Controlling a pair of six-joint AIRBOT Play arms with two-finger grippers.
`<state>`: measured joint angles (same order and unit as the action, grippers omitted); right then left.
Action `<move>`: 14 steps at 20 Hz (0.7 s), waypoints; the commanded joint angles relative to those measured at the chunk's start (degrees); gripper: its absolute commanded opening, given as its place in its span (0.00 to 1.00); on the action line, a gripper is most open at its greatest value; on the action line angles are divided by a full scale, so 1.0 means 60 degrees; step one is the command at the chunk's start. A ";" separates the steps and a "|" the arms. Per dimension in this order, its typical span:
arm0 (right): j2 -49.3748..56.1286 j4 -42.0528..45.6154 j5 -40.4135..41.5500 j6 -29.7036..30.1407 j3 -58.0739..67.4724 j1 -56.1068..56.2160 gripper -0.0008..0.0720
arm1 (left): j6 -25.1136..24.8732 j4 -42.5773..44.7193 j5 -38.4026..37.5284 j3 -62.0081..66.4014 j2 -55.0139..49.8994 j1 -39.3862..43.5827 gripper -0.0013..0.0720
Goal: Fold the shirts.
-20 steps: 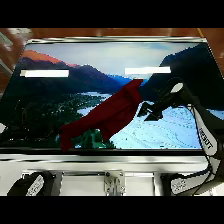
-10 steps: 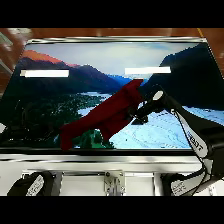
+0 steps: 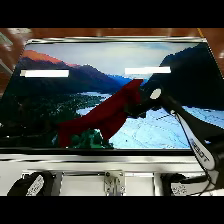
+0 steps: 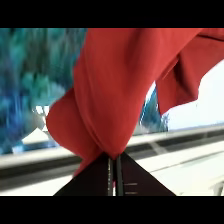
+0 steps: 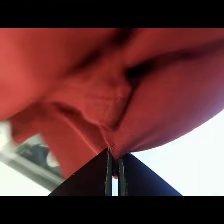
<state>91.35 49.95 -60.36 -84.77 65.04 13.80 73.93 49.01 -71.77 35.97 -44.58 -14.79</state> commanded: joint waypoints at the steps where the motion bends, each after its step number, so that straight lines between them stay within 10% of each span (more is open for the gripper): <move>1: -0.2055 0.0368 -0.0619 0.1348 0.0517 -0.0437 0.10 | -0.0288 -0.0277 0.0069 0.1880 0.0084 -0.0215 0.07; 8: -0.7868 0.1832 0.1712 0.1698 0.4998 -0.2025 0.10 | -0.0095 -0.0499 0.3122 1.0877 0.0554 -0.0288 0.07; 14: -0.9442 0.3519 0.1847 -0.0357 0.6608 -0.2076 0.10 | 0.0353 -0.0193 0.3697 1.3118 0.1282 -0.0288 0.07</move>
<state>39.13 66.50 -49.45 -81.28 100.90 1.80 73.93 45.80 -51.05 108.92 -38.85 -16.45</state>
